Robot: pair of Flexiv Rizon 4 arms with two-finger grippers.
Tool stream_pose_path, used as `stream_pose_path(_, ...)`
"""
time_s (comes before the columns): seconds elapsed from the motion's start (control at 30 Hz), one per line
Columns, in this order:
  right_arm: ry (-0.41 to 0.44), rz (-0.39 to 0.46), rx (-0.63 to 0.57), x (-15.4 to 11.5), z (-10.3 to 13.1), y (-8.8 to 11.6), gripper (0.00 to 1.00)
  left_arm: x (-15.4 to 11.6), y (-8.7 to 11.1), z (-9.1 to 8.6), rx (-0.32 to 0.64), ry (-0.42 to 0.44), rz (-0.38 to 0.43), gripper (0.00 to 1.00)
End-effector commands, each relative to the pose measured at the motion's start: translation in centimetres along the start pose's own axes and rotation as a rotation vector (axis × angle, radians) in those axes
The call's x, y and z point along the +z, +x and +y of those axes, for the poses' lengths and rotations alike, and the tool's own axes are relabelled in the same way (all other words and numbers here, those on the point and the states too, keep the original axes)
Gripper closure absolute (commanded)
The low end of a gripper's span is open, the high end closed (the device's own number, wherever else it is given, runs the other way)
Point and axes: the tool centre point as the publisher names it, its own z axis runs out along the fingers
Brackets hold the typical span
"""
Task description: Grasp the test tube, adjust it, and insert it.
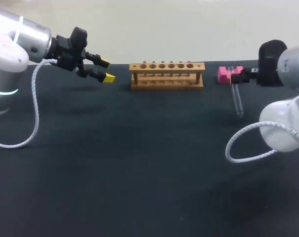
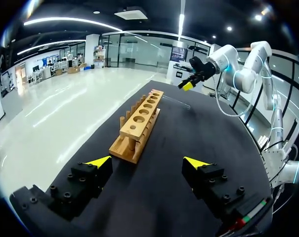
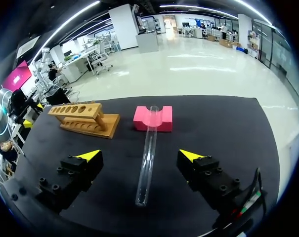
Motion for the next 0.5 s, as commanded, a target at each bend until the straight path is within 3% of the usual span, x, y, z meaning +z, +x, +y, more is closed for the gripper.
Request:
stream_pose_path(0.03, 0.123, 0.005, -0.004, 1.2, 0.4, -0.1, 0.00, 0.0, 0.1, 0.0, 0.003, -0.002, -0.004, 0.00)
stream_pose_path(0.5, 0.157, 0.040, -0.050, 3.4, 0.9, 0.6, 0.00, 0.0, 0.1, 0.0, 0.003, -0.002, -0.004, 0.00)
